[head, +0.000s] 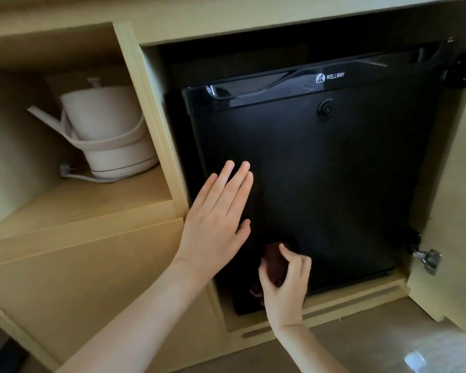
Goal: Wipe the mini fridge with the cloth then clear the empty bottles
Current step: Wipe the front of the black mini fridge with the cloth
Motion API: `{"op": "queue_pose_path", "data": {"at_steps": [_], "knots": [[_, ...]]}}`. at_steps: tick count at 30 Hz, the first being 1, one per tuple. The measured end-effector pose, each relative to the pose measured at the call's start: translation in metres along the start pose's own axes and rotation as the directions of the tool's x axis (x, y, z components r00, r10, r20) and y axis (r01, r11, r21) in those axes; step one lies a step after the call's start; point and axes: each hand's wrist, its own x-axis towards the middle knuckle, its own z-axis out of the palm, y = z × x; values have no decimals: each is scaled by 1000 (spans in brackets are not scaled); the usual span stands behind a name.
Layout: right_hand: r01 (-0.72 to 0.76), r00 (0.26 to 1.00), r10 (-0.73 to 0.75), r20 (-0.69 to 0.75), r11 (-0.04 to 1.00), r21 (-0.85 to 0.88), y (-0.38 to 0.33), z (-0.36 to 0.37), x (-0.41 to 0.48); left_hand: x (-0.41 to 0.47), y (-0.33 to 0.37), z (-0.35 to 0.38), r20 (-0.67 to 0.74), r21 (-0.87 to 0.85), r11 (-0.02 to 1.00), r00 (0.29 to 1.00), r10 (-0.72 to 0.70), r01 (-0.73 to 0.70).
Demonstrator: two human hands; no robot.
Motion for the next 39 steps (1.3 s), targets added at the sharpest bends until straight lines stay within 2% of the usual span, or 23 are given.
{"op": "queue_pose_path", "data": {"at_steps": [3, 6, 11, 14, 17, 22, 26, 29, 31, 35, 39], "knots": [[-60, 997, 65, -37, 991, 116, -10, -1, 4, 0, 1, 0, -8, 1, 1000, 1000, 4, -4], [-59, 997, 71, -40, 969, 241, -34, 7, 23, 1, 0, 1, -12, 16, 1000, 1000, 15, -15], [-70, 996, 79, -48, 982, 175, -24, 16, 2, -1, -2, 6, -17, 19, 1000, 1000, 18, -18], [-235, 968, 248, -41, 952, 198, -7, 16, -30, -1, -2, 7, -19, 24, 999, 1000, 22, -21], [-279, 947, 311, -86, 924, 262, -16, 20, -32, 0, -1, 7, -41, 11, 1000, 999, 12, -12], [-182, 965, 242, -99, 894, 409, -48, 29, -2, 5, 4, 9, -130, -68, 995, 988, -83, 75], [-158, 986, 168, -11, 947, 278, -22, 27, -29, 5, 5, 13, -158, -95, 991, 982, -106, 92], [-254, 967, 255, 15, 953, 169, 2, 22, -57, 5, 3, 14, -163, -83, 992, 981, -104, 92], [-299, 952, 306, -13, 936, 186, -2, 24, -58, 5, 4, 14, -163, -80, 993, 982, -99, 87], [-230, 964, 263, -49, 910, 346, -34, 36, -37, 5, 4, 14, -170, -67, 995, 981, -90, 79], [-203, 974, 224, -43, 937, 284, -33, 43, -40, 4, 2, 15, -163, -60, 996, 983, -80, 71]]}}
